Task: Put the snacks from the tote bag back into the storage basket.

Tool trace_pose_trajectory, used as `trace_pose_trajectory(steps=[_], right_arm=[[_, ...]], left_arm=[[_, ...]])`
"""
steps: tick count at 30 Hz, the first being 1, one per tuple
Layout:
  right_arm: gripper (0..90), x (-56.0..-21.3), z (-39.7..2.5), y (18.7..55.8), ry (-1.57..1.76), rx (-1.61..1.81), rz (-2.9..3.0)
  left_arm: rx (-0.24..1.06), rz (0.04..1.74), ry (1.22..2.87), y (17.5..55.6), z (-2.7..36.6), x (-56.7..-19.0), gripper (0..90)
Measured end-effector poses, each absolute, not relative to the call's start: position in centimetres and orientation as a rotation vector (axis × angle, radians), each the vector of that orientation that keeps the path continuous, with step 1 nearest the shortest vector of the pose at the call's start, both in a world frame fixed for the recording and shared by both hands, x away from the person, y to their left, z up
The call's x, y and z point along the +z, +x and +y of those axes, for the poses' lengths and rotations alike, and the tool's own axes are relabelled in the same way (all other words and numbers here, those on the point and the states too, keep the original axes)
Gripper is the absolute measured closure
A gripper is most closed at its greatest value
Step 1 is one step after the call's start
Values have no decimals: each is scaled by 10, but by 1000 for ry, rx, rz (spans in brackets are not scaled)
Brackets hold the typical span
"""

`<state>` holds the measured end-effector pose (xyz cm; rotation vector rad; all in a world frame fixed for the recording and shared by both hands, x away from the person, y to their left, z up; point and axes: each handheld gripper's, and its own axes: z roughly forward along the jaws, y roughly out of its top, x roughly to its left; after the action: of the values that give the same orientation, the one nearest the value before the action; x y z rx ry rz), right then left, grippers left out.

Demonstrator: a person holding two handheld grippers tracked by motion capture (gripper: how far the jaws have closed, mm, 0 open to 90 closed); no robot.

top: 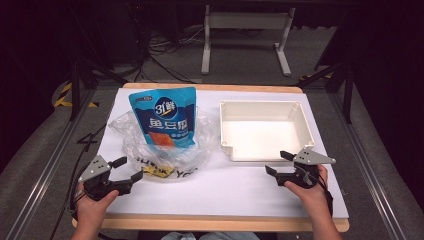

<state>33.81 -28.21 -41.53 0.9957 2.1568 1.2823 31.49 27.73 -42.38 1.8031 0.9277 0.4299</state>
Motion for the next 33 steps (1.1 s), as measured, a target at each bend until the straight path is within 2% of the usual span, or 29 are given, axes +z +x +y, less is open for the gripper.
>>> trace_pose_trajectory(steps=[2, 4, 12, 17, 27, 33], right_arm=[[224, -414, -282, 338, 993, 1282, 2163], [264, -411, -281, 337, 970, 1292, 2179], [188, -399, -278, 335, 981, 1296, 2172], [219, -387, -279, 334, 1000, 1274, 2221], [196, -361, -277, 338, 987, 1234, 2256], [236, -349, -270, 341, 921, 1185, 2345]], left_arm=[[431, 926, 1804, 315, 278, -423, 219], [434, 925, 1799, 314, 277, -422, 219], [442, 926, 1806, 314, 276, -422, 218], [437, 928, 1807, 314, 275, -422, 218], [441, 948, 1800, 313, 276, -422, 218], [434, 947, 1805, 314, 276, -424, 217]])
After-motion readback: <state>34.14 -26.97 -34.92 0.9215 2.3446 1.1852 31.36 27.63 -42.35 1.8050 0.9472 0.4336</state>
